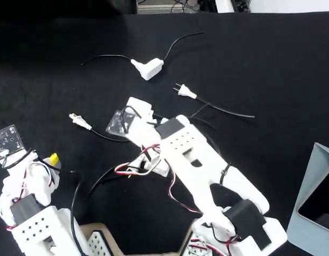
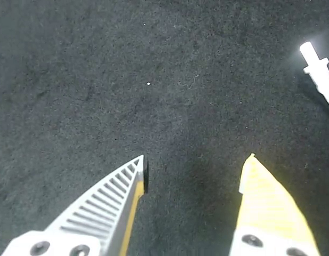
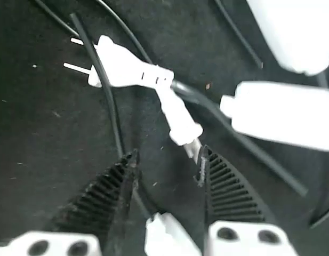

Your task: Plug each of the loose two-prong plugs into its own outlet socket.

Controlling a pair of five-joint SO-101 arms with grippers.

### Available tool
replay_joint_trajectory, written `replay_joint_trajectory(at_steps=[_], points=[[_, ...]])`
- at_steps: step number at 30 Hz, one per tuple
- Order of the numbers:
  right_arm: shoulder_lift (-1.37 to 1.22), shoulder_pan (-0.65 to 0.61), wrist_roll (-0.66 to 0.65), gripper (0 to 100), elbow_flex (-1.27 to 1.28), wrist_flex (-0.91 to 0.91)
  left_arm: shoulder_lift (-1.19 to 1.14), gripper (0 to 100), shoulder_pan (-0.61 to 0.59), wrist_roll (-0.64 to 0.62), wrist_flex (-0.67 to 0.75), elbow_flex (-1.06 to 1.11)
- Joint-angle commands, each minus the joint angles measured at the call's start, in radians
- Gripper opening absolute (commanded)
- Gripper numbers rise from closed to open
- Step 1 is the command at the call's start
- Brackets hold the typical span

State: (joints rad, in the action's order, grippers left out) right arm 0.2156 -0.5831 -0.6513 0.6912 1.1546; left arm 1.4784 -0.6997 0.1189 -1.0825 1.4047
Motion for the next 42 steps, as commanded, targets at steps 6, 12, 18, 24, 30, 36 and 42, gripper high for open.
replay_joint_trajectory(at_steps=[6, 12, 18, 24, 30, 36, 42], points=[[-0.105, -0.015, -0.052, 16.4, 0.016, -0.196, 0.009, 29, -0.001, 0.002, 0.021, -0.002], [-0.234, -0.011, -0.051, 14.9, -0.048, -0.172, 0.009, 29, -0.001, 0.002, 0.021, -0.002], [-0.236, -0.009, -0.049, 1.0, -0.058, -0.153, 0.009, 29, -0.001, 0.002, 0.021, -0.001], [-0.168, 0.032, 0.008, 1.1, -0.091, -0.086, 0.009, 29, -0.001, 0.002, 0.021, -0.001], [0.021, 0.152, 0.081, 1.1, -0.15, 0.098, 0.009, 29, -0.001, 0.002, 0.021, -0.001], [0.148, 0.336, 0.161, 1.1, -0.131, 0.114, 0.009, 29, 0.001, 0.002, 0.021, -0.001], [0.093, 0.476, 0.198, 1.1, -0.019, 0.0, 0.009, 29, 0.001, 0.002, 0.021, -0.001]])
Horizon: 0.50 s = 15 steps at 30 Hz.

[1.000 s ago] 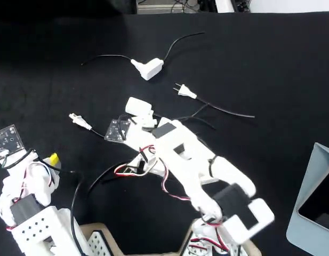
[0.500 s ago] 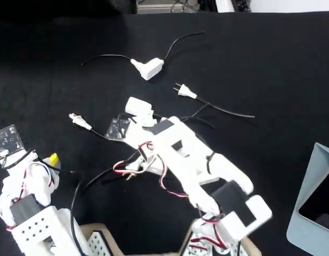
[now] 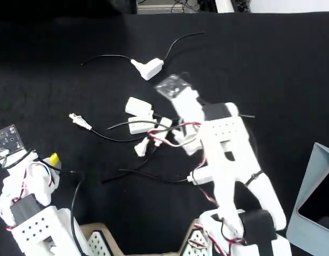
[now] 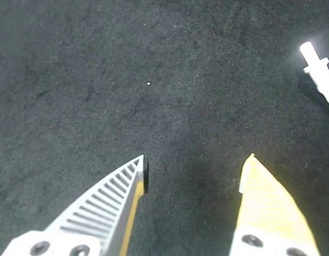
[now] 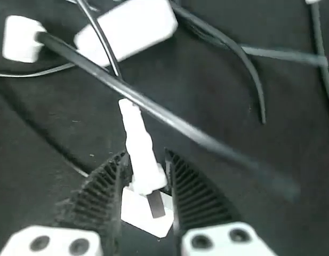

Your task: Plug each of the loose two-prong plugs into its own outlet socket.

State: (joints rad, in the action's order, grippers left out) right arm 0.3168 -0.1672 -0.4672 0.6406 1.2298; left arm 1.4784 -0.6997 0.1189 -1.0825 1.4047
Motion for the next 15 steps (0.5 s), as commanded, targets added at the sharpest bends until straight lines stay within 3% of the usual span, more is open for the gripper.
replay_joint_trajectory(at_steps=[1, 7, 12, 15], points=[[-0.024, 0.072, 0.012, 1.2, 0.061, -0.118, 0.009, 29, 0.001, 0.002, 0.021, -0.001], [-0.15, 0.083, 0.012, 1.6, 0.137, -0.29, 0.009, 29, 0.001, 0.002, 0.021, -0.001], [-0.266, 0.081, 0.012, 10.9, 0.053, -0.238, 0.009, 29, 0.001, 0.002, 0.021, -0.001], [-0.311, 0.081, 0.018, 11.4, -0.028, -0.178, 0.009, 29, 0.001, 0.002, 0.021, -0.001]])
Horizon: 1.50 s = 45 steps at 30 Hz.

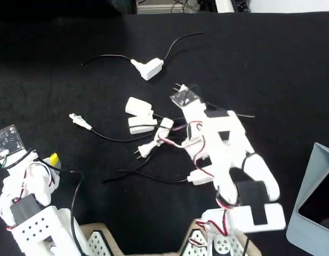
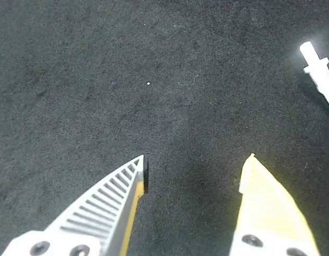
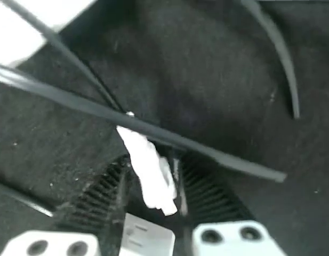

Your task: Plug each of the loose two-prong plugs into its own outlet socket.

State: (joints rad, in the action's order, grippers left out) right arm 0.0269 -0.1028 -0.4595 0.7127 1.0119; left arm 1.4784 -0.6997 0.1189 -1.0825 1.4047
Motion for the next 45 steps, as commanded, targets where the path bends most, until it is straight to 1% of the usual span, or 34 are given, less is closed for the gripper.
replay_joint_trajectory(at_steps=[1, 6, 12, 17, 22, 27, 30, 34, 36, 39, 45], points=[[-0.031, 0.017, 0.011, 11.4, -0.127, 0.055, 0.009, 29, 0.001, 0.002, 0.021, -0.001], [-0.081, 0.017, 0.011, 11.4, -0.211, 0.087, 0.009, 29, 0.001, 0.002, 0.021, -0.001], [-0.127, 0.018, 0.005, 11.3, -0.216, 0.081, 0.009, 29, 0.001, 0.002, 0.021, -0.001], [-0.116, 0.018, 0.009, 11.6, -0.216, 0.087, 0.009, 29, 0.002, 0.002, 0.021, -0.001], [-0.091, 0.005, 0.005, 11.9, -0.223, 0.081, 0.009, 29, 0.058, 0.002, 0.037, 0.025], [-0.096, -0.006, 0.005, 18.2, -0.237, 0.081, 0.009, 29, 0.058, 0.002, 0.041, 0.025], [-0.09, -0.021, 0.005, 18.3, -0.237, 0.083, 0.009, 29, 0.058, 0.002, 0.041, 0.025], [-0.088, -0.031, 0.003, 14.9, -0.237, 0.08, 0.009, 29, 0.058, 0.002, 0.041, 0.025], [-0.088, -0.031, -0.034, 13.7, -0.237, 0.078, 0.009, 29, 0.058, 0.002, 0.041, 0.025], [-0.09, -0.028, -0.097, 13.5, -0.236, 0.028, 0.009, 29, 0.058, 0.002, 0.041, 0.025], [-0.088, -0.031, -0.117, 13.4, -0.232, 0.017, 0.009, 29, 0.058, 0.002, 0.041, 0.025]])
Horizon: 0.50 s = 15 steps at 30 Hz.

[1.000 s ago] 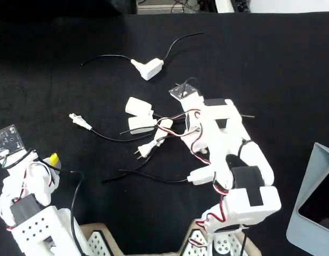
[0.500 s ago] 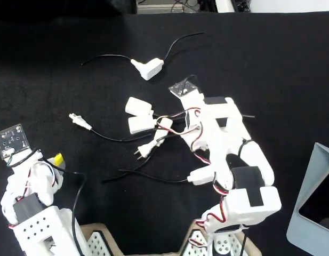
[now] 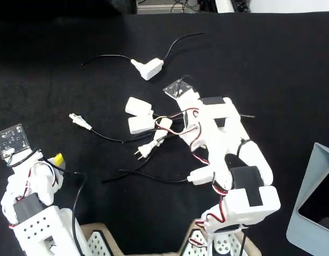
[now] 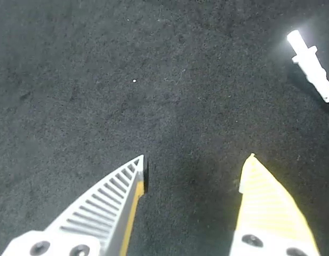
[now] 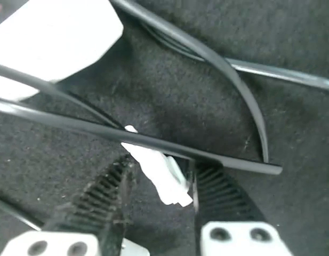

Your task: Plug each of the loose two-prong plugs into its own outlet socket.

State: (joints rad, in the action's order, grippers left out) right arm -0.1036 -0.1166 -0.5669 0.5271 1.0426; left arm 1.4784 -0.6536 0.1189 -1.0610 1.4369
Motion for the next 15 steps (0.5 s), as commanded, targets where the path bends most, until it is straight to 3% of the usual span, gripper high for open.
replay_joint_trajectory(at_steps=[1, 15], points=[[0.042, -0.017, -0.009, 13.4, -0.047, -0.014, 0.009, 29, 0.012, 0.002, 0.02, -0.007], [0.131, -0.054, -0.002, 13.4, -0.051, 0.117, 0.009, 29, 0.012, 0.002, 0.02, -0.007]])
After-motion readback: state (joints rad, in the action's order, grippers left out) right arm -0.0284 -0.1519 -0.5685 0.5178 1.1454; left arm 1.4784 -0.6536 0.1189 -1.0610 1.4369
